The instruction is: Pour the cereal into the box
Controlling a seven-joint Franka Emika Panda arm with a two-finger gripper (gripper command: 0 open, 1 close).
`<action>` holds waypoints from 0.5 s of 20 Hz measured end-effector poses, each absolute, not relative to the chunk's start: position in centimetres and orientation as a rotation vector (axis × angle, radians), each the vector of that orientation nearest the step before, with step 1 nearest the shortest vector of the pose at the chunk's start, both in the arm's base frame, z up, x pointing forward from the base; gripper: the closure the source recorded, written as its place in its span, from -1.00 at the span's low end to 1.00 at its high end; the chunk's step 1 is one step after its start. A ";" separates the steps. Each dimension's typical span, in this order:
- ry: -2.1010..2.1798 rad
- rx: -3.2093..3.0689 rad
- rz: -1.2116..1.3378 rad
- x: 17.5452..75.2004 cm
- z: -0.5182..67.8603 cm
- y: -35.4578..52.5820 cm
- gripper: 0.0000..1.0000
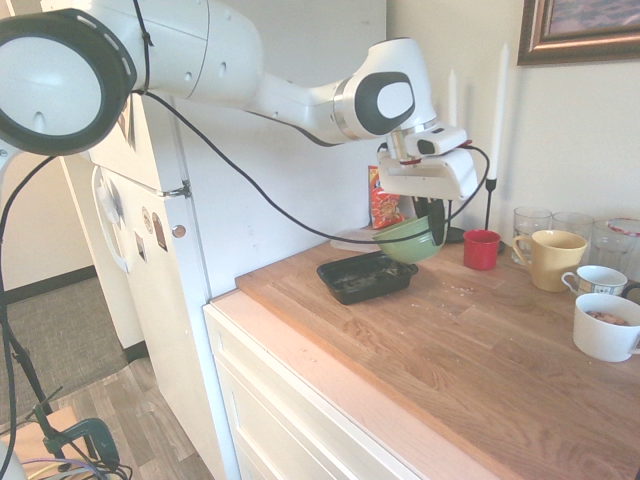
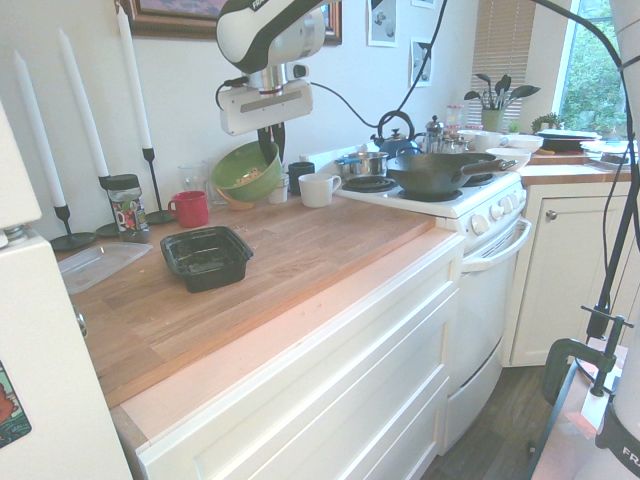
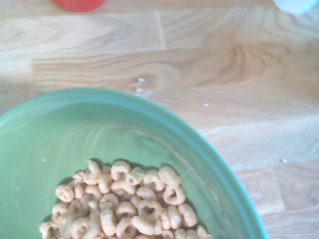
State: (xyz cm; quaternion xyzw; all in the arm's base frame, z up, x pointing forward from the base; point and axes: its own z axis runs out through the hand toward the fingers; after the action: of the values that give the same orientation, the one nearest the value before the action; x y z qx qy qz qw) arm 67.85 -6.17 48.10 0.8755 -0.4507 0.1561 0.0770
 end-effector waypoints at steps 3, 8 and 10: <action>-1.248 2.540 0.545 68.2 47.4 -2.6 1.00; -1.079 2.413 0.665 69.5 46.3 1.8 1.00; -0.997 2.360 0.700 70.6 45.5 3.0 1.00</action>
State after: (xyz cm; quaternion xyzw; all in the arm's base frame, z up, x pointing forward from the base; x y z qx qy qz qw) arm 70.56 3.03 45.47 0.8626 -0.3645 0.2557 0.2402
